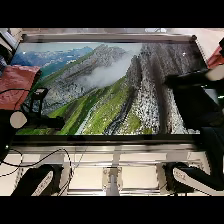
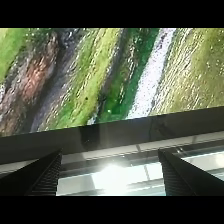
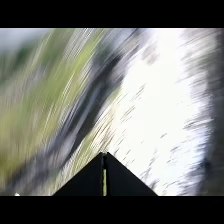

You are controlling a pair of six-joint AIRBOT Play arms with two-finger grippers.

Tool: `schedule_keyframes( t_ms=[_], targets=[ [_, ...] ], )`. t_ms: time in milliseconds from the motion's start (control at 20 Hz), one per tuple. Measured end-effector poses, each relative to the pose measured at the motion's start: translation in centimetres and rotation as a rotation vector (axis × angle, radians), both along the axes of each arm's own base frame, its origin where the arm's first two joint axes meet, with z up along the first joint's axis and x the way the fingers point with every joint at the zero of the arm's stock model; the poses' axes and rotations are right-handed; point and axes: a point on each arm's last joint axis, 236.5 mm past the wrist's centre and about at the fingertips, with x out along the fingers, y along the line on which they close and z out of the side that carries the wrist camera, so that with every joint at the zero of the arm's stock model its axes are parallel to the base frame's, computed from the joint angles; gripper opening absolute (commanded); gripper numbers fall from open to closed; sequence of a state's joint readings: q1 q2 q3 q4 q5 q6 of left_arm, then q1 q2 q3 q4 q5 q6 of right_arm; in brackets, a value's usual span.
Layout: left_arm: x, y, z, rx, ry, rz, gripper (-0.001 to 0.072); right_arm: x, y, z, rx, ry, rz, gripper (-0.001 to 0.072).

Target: Fold the clothes and pants, and hang the long-sleeved shirts on hangers.

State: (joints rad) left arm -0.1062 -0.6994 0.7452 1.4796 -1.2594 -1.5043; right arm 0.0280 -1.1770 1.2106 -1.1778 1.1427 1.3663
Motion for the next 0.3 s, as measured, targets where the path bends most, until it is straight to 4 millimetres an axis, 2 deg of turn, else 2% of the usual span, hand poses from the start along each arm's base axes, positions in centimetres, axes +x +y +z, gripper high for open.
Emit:
schedule_keyframes(
  t_ms=[100, 150, 200, 300],
  targets=[
    [0.0, 0.0, 0.0, 0.000, 0.000, 0.000, 0.0688, -2.7, 5.1, -2.5, -0.064, 0.034, 0.171, 0.0012],
    [0.0, 0.0, 0.0, 0.000, 0.000, 0.000, 0.0688, -4.1, 7.0, -3.7, -0.085, 0.052, 0.236, 0.0012],
    [0.0, 0.0, 0.0, 0.000, 0.000, 0.000, 0.0688, -5.4, 8.6, -4.7, -0.105, 0.066, 0.294, 0.0012],
    [0.0, 0.0, 0.0, 0.000, 0.000, 0.000, 0.0688, -7.5, 10.6, -6.6, -0.136, 0.102, 0.368, 0.0012]
  ],
)
